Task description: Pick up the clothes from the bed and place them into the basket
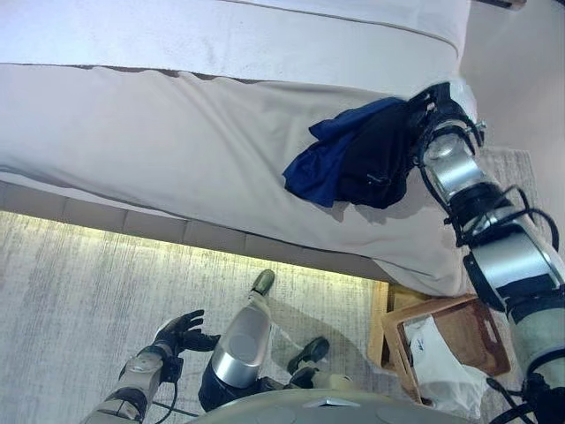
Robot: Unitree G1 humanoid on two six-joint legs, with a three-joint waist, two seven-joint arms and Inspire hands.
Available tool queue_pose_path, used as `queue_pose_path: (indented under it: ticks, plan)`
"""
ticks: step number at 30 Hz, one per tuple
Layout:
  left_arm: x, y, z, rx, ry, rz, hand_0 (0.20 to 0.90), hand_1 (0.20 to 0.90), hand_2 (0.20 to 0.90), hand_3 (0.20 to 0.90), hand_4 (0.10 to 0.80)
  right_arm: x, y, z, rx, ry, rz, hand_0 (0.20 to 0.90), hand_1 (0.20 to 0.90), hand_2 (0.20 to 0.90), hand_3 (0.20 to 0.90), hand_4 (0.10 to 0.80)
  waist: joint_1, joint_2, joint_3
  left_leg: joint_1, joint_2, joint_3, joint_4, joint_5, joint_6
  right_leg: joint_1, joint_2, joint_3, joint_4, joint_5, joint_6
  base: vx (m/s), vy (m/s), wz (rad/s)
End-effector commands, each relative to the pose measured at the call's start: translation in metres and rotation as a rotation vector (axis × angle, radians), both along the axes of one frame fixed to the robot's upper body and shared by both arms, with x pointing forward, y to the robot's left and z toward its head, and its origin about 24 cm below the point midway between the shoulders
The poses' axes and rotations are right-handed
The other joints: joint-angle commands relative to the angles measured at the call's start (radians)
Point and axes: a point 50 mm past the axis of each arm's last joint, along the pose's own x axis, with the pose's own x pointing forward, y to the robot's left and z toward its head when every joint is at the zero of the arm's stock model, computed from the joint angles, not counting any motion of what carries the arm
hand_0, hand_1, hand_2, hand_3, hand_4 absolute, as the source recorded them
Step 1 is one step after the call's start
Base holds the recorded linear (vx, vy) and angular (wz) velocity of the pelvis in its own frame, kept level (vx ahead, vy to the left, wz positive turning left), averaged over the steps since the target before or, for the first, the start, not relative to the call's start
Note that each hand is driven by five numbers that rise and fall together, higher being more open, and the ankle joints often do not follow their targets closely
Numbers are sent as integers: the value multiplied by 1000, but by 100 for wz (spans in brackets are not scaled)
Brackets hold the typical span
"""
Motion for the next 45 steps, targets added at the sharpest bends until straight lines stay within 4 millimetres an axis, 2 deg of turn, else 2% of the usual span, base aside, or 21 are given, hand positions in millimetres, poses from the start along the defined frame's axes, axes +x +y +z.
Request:
queue_pose_path:
  ticks: [1, 6, 11, 13, 16, 19, 21, 24, 29, 34, 38, 45]
  plan:
    - [-8, 25, 8, 77, 31, -39, 900, 900, 900, 900, 800, -3, -19, 58, -207, 25, 41, 900, 900, 900, 900, 800, -4, -33, -47, 110, 53, 73, -137, -91, 43, -36, -28, 12, 134, -33, -5, 16, 16, 7]
    - [-12, 32, 9, 82, 39, -16, 900, 900, 900, 900, 800, -5, -19, 76, -282, -5, 90, 900, 900, 900, 900, 800, -19, -39, -48, 132, 55, 81, -151, -88, 45, -38, -30, 29, 156, -34, -1, 22, 35, -3]
    - [-18, 37, 10, 82, 32, 2, 900, 900, 900, 900, 800, -10, -21, 95, -428, 89, 106, 900, 900, 900, 900, 800, -28, -46, -44, 140, 54, 92, -174, -81, 48, -48, -31, 41, 167, -25, 8, -6, 23, -7]
    - [-19, 37, 10, 81, 27, 12, 900, 900, 900, 900, 800, -11, -18, 104, -437, 8, 114, 900, 900, 900, 900, 800, -32, -48, -41, 142, 55, 93, -180, -80, 49, -52, -31, 43, 169, -21, 10, -22, 13, -11]
    - [-24, 34, 7, 69, 23, 34, 900, 900, 900, 900, 800, -16, 16, 145, -446, -407, 149, 900, 900, 900, 900, 800, -41, -44, -39, 140, 54, 95, -173, -85, 52, -62, -35, 54, 187, -23, 8, -3, 52, -8]
    - [-24, 27, 4, 48, 16, 36, 900, 900, 900, 900, 800, -22, 42, 160, -426, -586, 228, 900, 900, 900, 900, 800, -41, -33, -34, 128, 42, 87, -161, -92, 58, -77, -47, 61, 209, -25, 8, -8, 79, -4]
    - [-22, 24, 4, 36, 10, 36, 900, 900, 900, 900, 800, -22, 52, 158, -399, -581, 288, 900, 900, 900, 900, 800, -38, -25, -28, 117, 36, 80, -151, -94, 60, -84, -57, 59, 221, -25, 7, -20, 94, 2]
    - [-17, 19, 4, 18, -8, 23, 900, 900, 900, 900, 800, -16, 60, 140, -412, -492, 322, 900, 900, 900, 900, 800, -27, -9, -7, 88, 26, 61, -121, -98, 64, -98, -76, 50, 249, -31, 2, -21, 79, 10]
    - [0, 14, 9, -8, -58, 14, 900, 900, 900, 900, 800, -2, 59, 124, -384, -414, 258, 900, 900, 900, 900, 800, 6, 11, 36, 25, 17, 35, -81, -98, 68, -133, -99, 33, 295, -41, -7, -70, 48, 13]
    - [13, 10, 15, -26, -100, 13, 900, 900, 900, 900, 800, 7, 44, 120, -293, -367, 120, 900, 900, 900, 900, 800, 52, 32, 93, -42, -2, 9, -33, -100, 75, -172, -119, 10, 347, -43, -11, -42, 46, 22]
    - [16, 13, 18, -42, -125, 25, 900, 900, 900, 900, 800, 8, 23, 121, -228, -337, 5, 900, 900, 900, 900, 800, 90, 45, 143, -100, -11, 0, -14, -88, 80, -216, -140, -34, 391, -27, 1, -34, 58, 25]
    - [2, 14, 15, -89, -124, 45, 900, 900, 900, 900, 800, 4, 5, 124, -188, -410, -158, 900, 900, 900, 900, 800, 120, 61, 143, -200, -12, -2, 19, -80, 84, -315, -167, -94, 450, -19, 15, -21, 86, 9]
